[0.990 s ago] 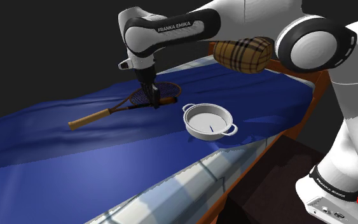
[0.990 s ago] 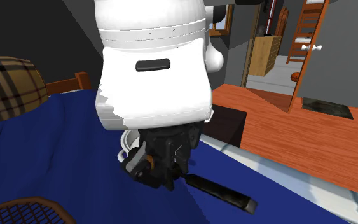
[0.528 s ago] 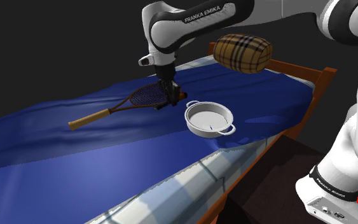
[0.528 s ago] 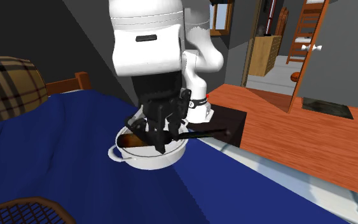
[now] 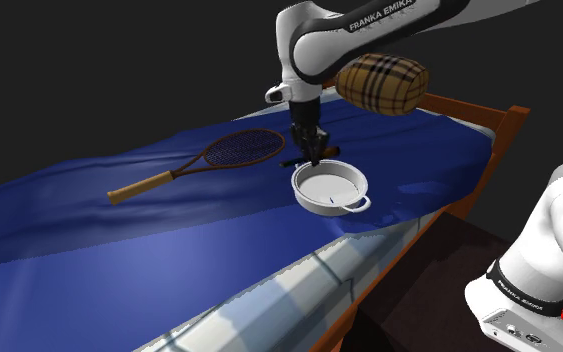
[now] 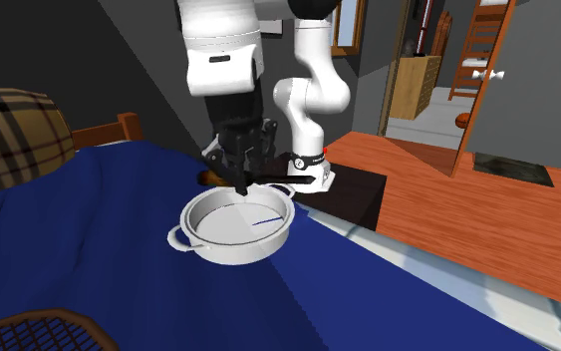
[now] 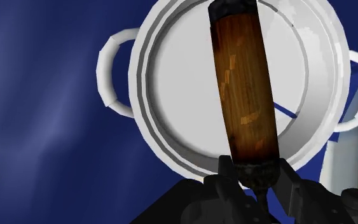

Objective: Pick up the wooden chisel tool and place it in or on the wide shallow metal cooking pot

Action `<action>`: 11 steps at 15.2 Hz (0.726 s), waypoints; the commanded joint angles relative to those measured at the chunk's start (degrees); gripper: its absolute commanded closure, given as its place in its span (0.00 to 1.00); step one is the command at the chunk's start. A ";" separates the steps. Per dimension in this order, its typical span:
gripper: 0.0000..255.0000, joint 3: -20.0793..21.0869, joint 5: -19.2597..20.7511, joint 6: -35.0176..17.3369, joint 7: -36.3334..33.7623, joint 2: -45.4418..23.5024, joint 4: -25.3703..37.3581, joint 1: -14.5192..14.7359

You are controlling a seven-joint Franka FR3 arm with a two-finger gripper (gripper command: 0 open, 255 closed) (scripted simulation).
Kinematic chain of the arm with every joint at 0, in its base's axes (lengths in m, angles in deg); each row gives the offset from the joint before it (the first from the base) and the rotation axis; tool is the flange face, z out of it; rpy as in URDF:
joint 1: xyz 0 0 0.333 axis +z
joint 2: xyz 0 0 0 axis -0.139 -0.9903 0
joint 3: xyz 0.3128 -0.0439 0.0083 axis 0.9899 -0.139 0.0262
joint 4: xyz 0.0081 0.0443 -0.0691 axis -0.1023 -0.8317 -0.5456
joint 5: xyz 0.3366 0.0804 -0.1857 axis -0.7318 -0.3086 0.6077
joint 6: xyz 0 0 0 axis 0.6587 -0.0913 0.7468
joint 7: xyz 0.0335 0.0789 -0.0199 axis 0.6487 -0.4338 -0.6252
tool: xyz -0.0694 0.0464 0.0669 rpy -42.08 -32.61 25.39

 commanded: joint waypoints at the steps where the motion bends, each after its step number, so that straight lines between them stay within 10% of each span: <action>1: 1.00 -0.85 0.01 -0.80 1.84 3.35 -4.18 -0.94; 11: 1.00 -1.53 0.18 -7.44 3.48 4.70 -12.19 -1.84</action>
